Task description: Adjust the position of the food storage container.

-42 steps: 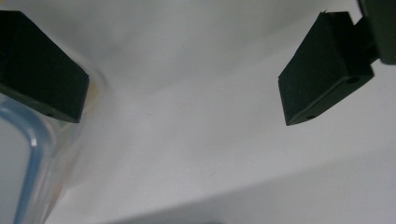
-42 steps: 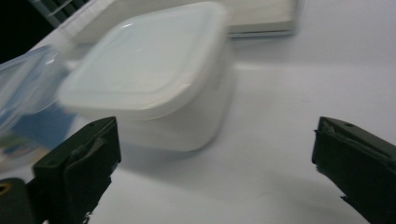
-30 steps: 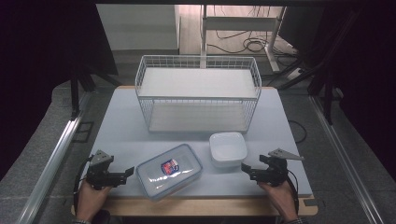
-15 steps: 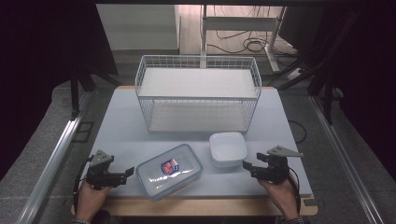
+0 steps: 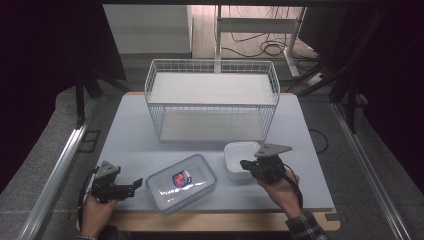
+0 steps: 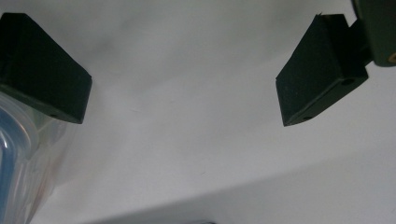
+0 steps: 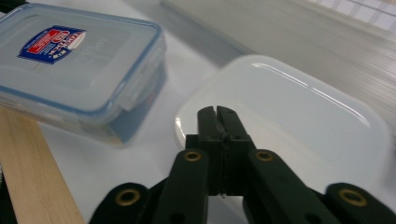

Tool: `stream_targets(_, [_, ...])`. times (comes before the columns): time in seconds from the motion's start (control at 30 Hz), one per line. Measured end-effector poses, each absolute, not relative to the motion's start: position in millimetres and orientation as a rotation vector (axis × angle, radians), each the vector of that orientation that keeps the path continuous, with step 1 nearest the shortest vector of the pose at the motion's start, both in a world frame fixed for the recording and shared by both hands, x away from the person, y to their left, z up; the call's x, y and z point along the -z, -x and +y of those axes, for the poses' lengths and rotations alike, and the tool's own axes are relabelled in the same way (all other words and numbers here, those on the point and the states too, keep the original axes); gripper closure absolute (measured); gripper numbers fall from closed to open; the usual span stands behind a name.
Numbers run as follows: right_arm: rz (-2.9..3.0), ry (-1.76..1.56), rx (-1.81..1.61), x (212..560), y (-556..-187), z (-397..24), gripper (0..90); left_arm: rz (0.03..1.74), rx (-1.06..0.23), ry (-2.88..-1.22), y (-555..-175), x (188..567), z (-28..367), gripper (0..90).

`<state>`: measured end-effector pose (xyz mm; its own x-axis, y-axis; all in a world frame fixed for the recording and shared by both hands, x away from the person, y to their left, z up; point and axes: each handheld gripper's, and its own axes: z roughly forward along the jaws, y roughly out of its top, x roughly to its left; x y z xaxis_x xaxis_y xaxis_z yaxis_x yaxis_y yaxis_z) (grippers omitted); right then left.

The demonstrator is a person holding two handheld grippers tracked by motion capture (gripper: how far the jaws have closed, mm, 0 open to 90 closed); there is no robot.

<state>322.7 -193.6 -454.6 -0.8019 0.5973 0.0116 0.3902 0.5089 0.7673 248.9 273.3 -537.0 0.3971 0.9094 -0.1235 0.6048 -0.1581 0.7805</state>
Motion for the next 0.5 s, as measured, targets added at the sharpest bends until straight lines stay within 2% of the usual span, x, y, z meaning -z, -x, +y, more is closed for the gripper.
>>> stream_targets(0.2, [2.562,-0.792,-1.162,462,-341,-153,89.1,1.305,-0.488,-1.875,-249,537,273,4.0])
stream_targets(0.5, [2.572,-0.768,-1.038,479,-356,-126,89.1,1.308,-0.485,-1.887,-248,537,273,4.8])
